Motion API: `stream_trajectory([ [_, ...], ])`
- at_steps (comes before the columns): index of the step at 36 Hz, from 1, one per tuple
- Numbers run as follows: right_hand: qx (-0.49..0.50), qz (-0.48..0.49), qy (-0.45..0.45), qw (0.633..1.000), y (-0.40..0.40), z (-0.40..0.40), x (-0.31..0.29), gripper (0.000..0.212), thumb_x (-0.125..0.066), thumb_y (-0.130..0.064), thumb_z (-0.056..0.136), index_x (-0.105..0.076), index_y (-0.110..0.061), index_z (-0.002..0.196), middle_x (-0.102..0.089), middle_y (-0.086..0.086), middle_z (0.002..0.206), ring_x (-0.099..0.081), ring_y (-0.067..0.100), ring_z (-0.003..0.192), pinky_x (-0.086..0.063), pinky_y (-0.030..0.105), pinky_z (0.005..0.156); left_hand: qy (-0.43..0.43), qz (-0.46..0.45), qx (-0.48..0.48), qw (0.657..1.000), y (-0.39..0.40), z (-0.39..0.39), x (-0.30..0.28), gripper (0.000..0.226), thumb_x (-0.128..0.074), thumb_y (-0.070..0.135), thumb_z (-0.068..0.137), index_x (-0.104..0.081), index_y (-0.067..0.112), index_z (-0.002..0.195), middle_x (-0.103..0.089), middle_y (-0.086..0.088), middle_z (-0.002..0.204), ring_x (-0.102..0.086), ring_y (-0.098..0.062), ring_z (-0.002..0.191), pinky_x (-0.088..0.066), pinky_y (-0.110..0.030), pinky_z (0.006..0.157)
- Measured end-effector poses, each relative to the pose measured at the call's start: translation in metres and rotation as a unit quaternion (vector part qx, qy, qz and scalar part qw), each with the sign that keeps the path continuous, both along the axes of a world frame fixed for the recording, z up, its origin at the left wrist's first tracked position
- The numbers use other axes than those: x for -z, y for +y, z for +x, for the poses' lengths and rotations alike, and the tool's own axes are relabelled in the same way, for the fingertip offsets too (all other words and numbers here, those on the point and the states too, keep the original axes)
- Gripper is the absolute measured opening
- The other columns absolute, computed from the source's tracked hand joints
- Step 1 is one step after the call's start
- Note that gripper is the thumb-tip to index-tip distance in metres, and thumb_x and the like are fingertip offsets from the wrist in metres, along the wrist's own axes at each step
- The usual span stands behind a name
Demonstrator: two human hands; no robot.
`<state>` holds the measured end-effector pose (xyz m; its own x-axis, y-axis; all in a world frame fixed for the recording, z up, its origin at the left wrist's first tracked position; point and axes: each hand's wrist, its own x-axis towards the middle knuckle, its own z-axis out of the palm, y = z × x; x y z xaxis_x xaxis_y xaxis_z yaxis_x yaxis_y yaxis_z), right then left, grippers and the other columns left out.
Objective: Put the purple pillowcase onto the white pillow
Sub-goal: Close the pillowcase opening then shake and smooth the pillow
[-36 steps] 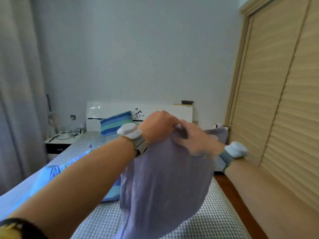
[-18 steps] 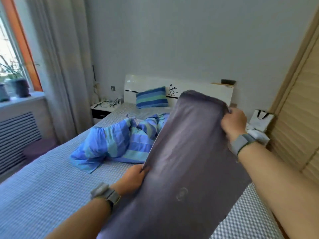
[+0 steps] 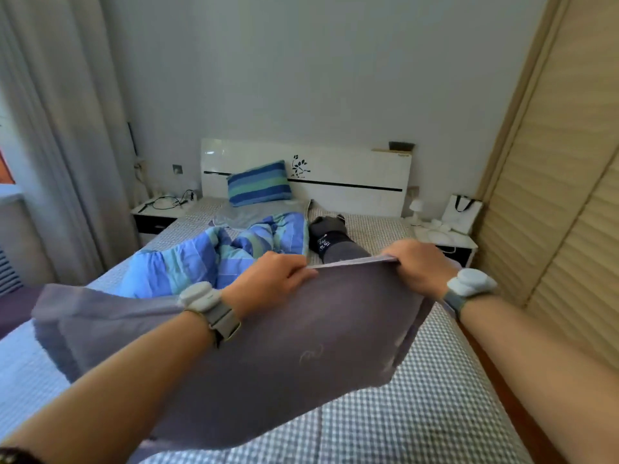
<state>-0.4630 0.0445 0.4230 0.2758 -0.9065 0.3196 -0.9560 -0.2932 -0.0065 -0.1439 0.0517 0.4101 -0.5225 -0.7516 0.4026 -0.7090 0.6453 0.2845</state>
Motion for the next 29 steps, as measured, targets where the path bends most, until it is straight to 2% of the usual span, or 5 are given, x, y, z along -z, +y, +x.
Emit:
stream_trajectory([
  [6,-0.031,-0.17,-0.114,0.978,0.002,0.023,0.004,0.025,-0.029,-0.019,0.079,-0.053,-0.011,0.08,-0.056,0.009,0.083,-0.05,0.029,0.078,-0.044,0.043,0.067,-0.129,0.009,-0.162,0.978,0.007,0.113,0.045,0.063,-0.024,0.087,0.08,-0.051,0.031,0.092,-0.066,0.011,0.094,-0.065,-0.017,0.089,-0.05,-0.036,0.073],
  [12,0.019,-0.085,0.077,0.993,0.002,0.029,0.023,0.011,-0.045,-0.011,0.091,-0.056,-0.012,0.089,-0.067,0.013,0.08,-0.063,0.038,0.071,-0.044,0.041,0.058,-0.114,0.068,-0.261,0.956,-0.002,0.134,0.098,0.053,-0.037,0.065,0.095,-0.07,0.023,0.091,-0.074,-0.007,0.095,-0.068,-0.032,0.097,-0.053,-0.043,0.083],
  [19,0.169,-0.241,0.029,0.955,0.02,-0.044,0.007,0.025,-0.037,-0.017,0.081,-0.06,-0.009,0.079,-0.065,0.017,0.077,-0.062,0.038,0.069,-0.048,0.04,0.059,0.004,-0.234,-0.151,0.96,-0.026,0.088,0.028,0.037,-0.047,0.038,0.095,-0.048,0.015,0.066,-0.055,-0.006,0.062,-0.058,-0.033,0.06,-0.043,-0.038,0.053],
  [23,0.252,0.035,0.04,0.966,0.025,-0.041,0.023,0.016,-0.041,-0.02,0.096,-0.055,-0.022,0.091,-0.066,0.012,0.104,-0.064,0.035,0.095,-0.038,0.033,0.068,-0.083,-0.1,-0.182,0.975,-0.042,0.069,0.045,0.043,-0.036,0.049,0.102,-0.06,0.015,0.089,-0.067,-0.008,0.087,-0.066,-0.037,0.08,-0.051,-0.042,0.067],
  [29,0.21,-0.076,-0.033,0.974,0.04,-0.049,0.083,0.013,-0.042,-0.004,0.084,-0.05,-0.012,0.078,-0.061,0.015,0.078,-0.06,0.039,0.073,-0.044,0.042,0.06,-0.014,0.078,-0.165,0.983,-0.043,0.075,0.078,0.043,-0.047,0.044,0.101,-0.055,0.013,0.072,-0.063,-0.006,0.072,-0.06,-0.027,0.076,-0.042,-0.036,0.07],
])
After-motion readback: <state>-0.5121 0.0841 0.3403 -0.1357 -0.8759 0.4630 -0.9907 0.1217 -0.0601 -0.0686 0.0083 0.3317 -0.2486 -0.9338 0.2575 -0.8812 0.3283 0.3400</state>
